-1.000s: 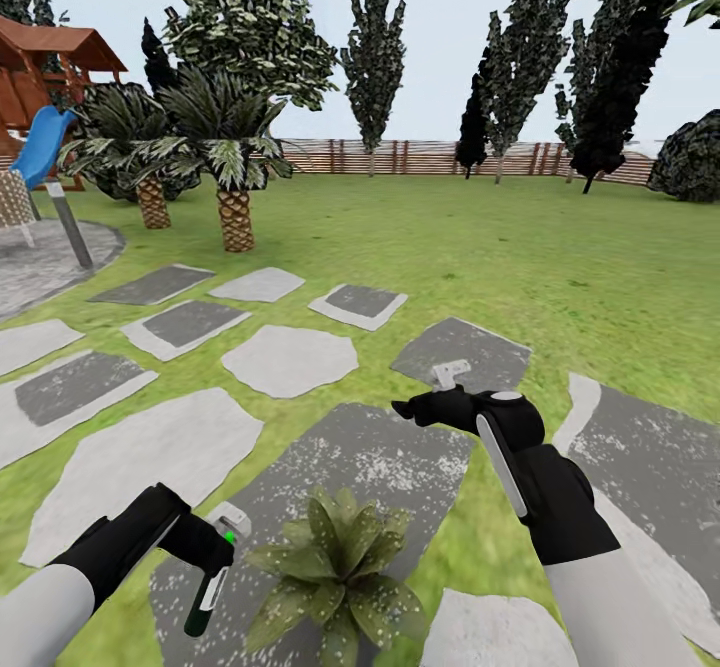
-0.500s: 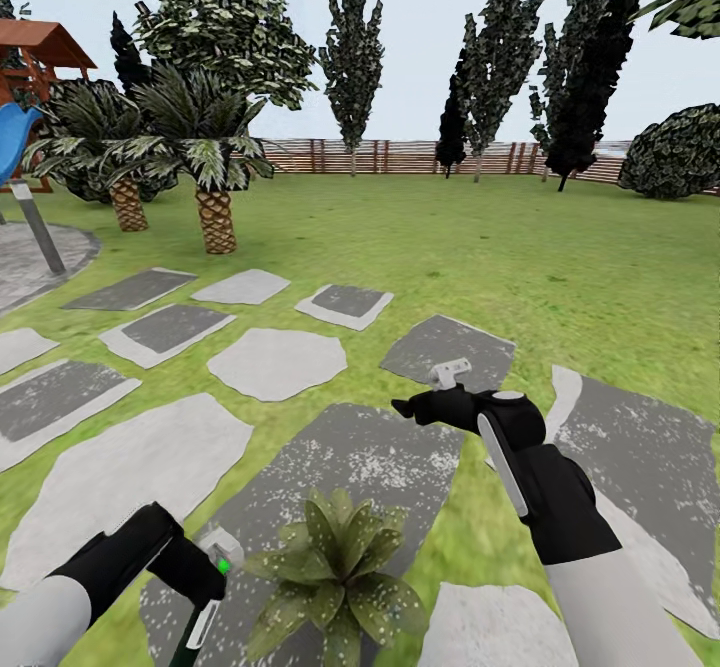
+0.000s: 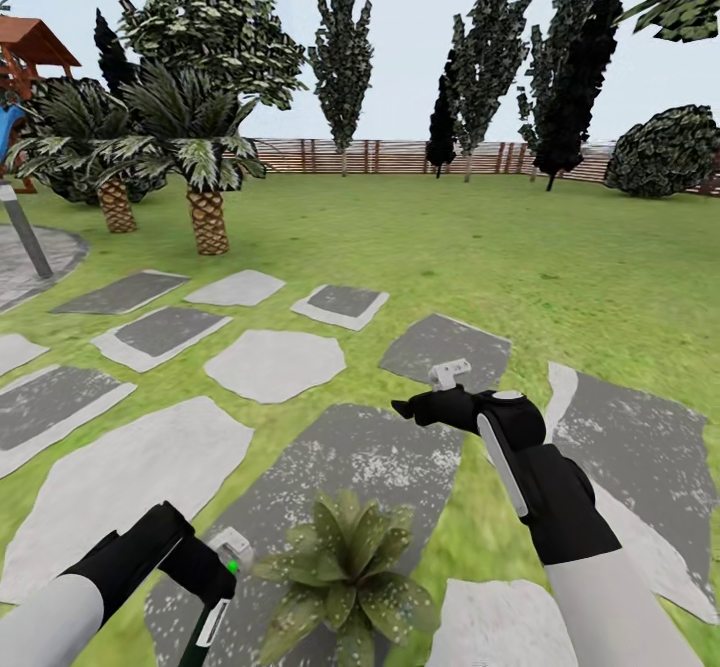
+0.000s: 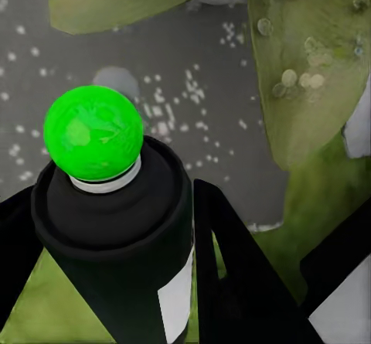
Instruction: Pick up the pesticide atomizer in the garden and spray insectifuge to fully cover both potted plants in the garden.
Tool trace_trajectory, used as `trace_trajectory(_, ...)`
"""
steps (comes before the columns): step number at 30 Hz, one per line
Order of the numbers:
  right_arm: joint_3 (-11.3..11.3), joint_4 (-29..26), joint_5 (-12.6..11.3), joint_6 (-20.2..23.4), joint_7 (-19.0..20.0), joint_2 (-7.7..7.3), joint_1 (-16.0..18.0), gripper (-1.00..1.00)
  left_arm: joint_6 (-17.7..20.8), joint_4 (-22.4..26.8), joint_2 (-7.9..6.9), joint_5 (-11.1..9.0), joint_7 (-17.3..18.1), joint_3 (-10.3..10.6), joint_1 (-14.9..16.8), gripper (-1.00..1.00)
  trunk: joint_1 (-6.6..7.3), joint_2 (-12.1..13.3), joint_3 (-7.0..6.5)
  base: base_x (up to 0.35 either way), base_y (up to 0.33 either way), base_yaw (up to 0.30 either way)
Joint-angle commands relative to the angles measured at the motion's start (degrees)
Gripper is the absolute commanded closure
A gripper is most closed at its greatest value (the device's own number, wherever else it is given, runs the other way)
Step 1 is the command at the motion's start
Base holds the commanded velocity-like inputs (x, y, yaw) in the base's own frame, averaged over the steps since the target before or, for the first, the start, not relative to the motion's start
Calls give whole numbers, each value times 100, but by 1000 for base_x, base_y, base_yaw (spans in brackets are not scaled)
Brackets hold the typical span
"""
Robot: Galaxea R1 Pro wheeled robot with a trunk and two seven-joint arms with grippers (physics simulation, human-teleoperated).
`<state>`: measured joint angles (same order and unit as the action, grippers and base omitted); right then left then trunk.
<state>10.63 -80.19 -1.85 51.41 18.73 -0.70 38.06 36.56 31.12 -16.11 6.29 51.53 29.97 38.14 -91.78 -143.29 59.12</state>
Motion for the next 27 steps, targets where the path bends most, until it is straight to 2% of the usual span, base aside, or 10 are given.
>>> trace_trajectory(1, 0, -1, 0, 0, 0, 0, 0, -100, 0, 0, 0, 2, -2, 0, 0, 100, 0, 0, 0, 0, 287, -286)
trace_trajectory(7, 11, 6, 0, 5, -5, 0, 0, -100, 2, 182, -9, 4, 65, 9, 8, 100, 0, 0, 0, 52, 287, -291)
trace_trajectory(9, 17, 11, 0, 4, -8, 0, 0, -100, 184, 950, -92, 24, 243, 46, -8, 100, 0, 0, 0, 45, 119, -292)
trace_trajectory(13, 14, 14, 0, -2, -10, 0, 0, -100, 875, 1913, -270, 27, 485, 169, -24, 100, 0, 0, 0, 4, 12, -243)
trace_trajectory(14, 11, 13, 0, -10, -10, 0, 0, -100, 1223, 2256, -413, 23, 569, 495, -25, 100, 0, 0, 0, 0, 1, -51)
trace_trajectory(16, 12, 13, 0, -24, -8, 0, 0, -100, 1696, 2693, -530, 29, 607, 893, -26, 100, 0, 0, 0, 0, 0, -14)
trace_trajectory(17, 10, 14, 0, -31, -9, 0, 0, -100, 1790, 2969, -612, 35, 610, 1060, -26, 100, 0, 0, 0, 0, 0, -2)
trace_trajectory(19, 11, 21, 0, -38, -10, 0, 0, -100, 1896, 3389, -825, 31, 612, 1769, -26, 100, 0, 0, 0, 0, 0, 0)
trace_trajectory(20, 12, 21, 0, -41, -10, 0, 0, -100, 1959, 3432, -858, 35, 608, 1902, -26, 100, 0, 0, 0, 0, 0, 0)
trace_trajectory(27, 18, 21, 0, -43, -10, 0, 0, -100, 2038, 3752, -849, 23, 614, 1990, -26, 100, 0, 0, 0, 0, 0, 0)
